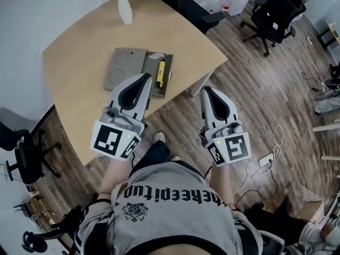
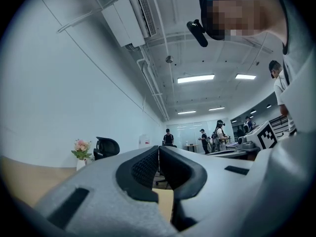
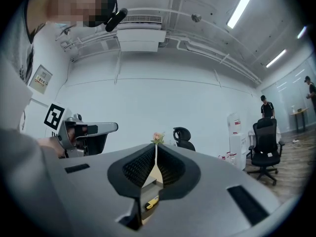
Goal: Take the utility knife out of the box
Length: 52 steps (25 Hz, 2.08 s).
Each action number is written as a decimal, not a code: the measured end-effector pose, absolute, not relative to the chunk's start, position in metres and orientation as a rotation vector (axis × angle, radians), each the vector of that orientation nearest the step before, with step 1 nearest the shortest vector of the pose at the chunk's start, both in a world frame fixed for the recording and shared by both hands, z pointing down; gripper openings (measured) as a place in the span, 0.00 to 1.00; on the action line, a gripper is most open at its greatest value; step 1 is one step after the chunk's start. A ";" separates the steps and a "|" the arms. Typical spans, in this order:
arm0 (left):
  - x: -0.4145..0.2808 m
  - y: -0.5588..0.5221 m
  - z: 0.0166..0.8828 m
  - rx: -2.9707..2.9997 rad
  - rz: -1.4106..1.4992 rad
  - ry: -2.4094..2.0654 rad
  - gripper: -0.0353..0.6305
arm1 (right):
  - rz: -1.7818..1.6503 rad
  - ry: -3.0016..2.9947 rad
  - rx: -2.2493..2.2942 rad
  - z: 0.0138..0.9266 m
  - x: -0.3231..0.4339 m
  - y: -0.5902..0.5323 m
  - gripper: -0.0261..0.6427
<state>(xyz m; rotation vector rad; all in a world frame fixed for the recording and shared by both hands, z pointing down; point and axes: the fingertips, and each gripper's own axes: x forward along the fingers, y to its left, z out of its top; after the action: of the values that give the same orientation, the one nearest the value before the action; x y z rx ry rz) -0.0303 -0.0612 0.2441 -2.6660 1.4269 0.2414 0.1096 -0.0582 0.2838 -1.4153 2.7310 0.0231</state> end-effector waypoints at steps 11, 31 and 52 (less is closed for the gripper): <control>-0.047 -0.124 0.247 -2.706 0.252 1.379 0.08 | 0.022 2.713 -1.480 0.285 0.091 -0.113 0.05; -0.063 -0.189 0.268 -2.808 0.210 1.277 0.08 | 0.004 2.696 -1.591 0.300 0.064 -0.164 0.05; -0.065 -0.243 0.278 -2.712 0.179 1.551 0.08 | -0.016 2.849 -1.323 0.297 0.063 -0.248 0.05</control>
<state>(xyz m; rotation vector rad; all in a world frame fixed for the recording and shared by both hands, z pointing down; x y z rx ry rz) -0.0653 -0.2426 0.2781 -2.7120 1.5513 0.1792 0.0625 -0.2482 0.2971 -1.3227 2.8492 -0.0159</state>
